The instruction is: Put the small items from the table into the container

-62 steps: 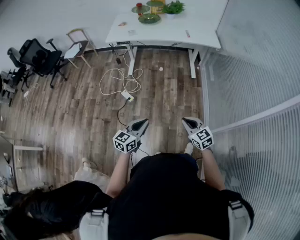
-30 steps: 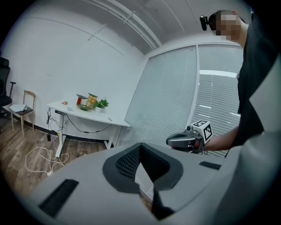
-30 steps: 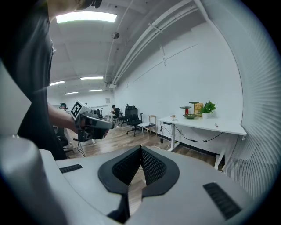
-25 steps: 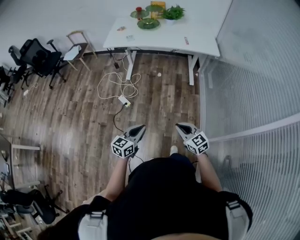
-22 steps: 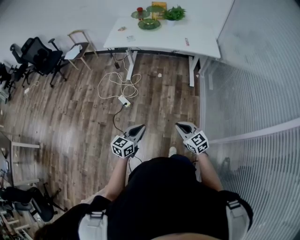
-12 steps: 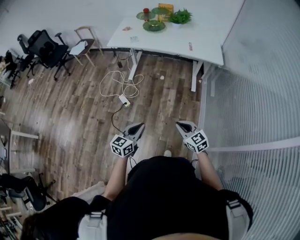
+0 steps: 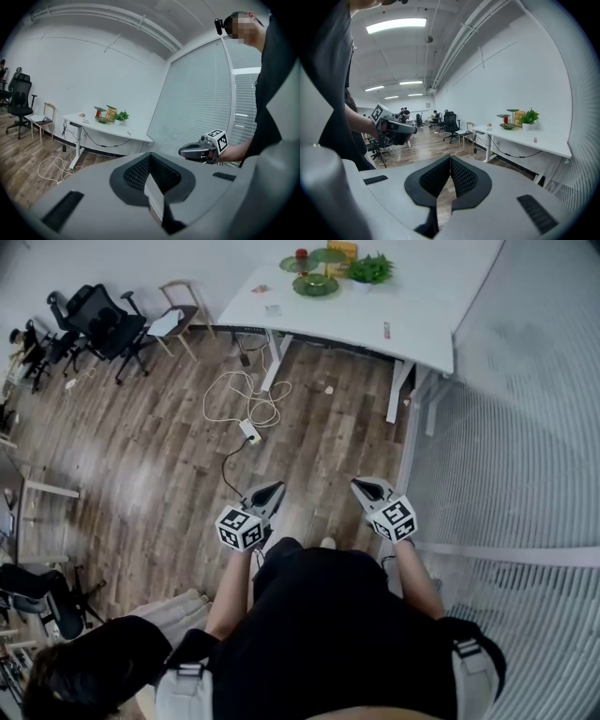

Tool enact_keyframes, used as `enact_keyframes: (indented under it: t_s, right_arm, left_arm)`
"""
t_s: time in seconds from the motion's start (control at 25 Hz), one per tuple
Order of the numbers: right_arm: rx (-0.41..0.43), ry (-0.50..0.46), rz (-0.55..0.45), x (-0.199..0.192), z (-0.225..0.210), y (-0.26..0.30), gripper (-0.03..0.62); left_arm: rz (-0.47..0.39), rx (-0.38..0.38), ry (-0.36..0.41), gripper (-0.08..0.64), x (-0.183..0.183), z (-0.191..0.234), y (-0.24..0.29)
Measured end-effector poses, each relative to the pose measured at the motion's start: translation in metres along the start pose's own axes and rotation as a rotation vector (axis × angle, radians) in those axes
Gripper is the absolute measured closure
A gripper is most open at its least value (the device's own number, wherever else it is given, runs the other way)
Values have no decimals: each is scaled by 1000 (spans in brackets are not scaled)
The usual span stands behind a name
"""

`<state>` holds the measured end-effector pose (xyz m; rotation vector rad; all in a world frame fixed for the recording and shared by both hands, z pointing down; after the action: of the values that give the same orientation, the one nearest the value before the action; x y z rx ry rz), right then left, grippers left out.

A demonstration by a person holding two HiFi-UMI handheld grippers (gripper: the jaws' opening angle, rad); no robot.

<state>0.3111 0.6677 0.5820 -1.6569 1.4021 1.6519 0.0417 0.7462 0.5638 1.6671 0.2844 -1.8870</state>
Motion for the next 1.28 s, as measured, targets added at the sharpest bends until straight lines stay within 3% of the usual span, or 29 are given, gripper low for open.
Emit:
enact_keyframes:
  t_s: [0.64,1.28]
  right_arm:
    - [-45,33,11,-4,-37,-5,569]
    - [-167,65,14,27,-76,58,569]
  left_arm:
    - [12,-28,13,558,9,8,40]
    - [24,-153,12,558,32,104,99]
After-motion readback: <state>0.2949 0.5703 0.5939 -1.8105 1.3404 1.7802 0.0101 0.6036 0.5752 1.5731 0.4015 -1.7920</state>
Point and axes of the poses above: the fingertips, and each gripper's own axes: y forward along the fingers, z to its left, x out of its top, the point moved 7 cm from there along -y, backward along the fingers, and after that the axes turned 9 degrees about y, right-handed, at the moved point
